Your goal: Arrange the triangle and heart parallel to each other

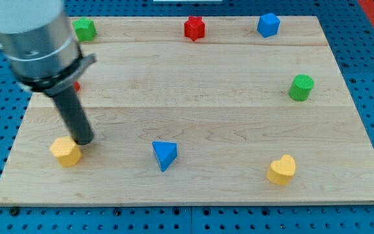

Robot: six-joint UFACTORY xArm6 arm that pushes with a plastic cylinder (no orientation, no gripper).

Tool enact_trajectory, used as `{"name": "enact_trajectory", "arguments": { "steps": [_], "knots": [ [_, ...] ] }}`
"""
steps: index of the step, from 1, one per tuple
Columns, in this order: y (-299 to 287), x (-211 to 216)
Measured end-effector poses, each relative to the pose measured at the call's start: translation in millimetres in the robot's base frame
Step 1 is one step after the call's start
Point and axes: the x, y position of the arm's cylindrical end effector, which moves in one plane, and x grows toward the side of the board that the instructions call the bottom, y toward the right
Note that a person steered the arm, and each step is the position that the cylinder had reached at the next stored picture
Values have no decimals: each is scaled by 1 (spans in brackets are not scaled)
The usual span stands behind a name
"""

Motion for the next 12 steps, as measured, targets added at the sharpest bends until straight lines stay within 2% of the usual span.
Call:
{"name": "enact_trajectory", "arguments": {
  "steps": [1,2,4,5,6,7,8,10,11,12],
  "knots": [
    [-2,5],
    [71,5],
    [158,14],
    [166,44],
    [195,28],
    [252,39],
    [257,54],
    [350,67],
    [362,70],
    [336,78]
  ]
}}
